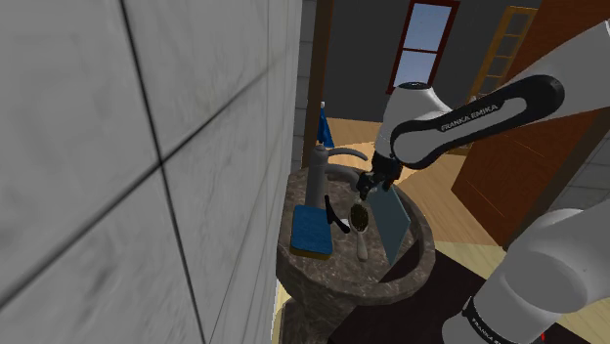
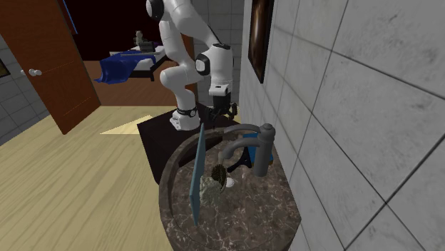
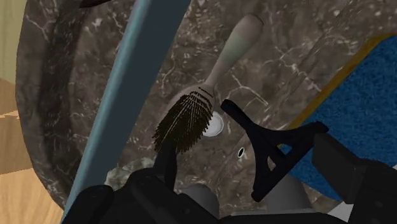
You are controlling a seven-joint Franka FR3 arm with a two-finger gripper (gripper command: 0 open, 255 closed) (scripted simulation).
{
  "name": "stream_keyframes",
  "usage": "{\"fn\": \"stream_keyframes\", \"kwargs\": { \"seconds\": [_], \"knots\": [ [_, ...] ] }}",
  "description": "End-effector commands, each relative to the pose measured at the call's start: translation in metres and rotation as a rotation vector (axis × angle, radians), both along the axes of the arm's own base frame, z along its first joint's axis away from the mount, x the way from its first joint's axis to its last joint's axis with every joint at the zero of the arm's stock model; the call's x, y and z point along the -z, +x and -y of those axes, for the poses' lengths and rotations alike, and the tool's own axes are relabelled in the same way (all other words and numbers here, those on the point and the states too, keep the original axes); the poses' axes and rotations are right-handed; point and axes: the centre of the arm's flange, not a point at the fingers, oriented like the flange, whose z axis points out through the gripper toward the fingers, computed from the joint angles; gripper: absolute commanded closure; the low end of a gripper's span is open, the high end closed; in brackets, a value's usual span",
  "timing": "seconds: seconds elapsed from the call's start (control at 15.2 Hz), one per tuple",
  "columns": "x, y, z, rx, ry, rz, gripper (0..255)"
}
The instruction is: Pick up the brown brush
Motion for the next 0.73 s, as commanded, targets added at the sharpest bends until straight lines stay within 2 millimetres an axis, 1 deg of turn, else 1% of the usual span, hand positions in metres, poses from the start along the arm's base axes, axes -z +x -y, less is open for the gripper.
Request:
{"fn": "stream_keyframes", "kwargs": {
  "seconds": [0.0,0.66],
  "knots": [
    [0.022,0.006,0.010,0.048,0.002,0.014,0],
    [0.143,0.030,0.055,0.278,0.008,0.062,0]
  ]
}}
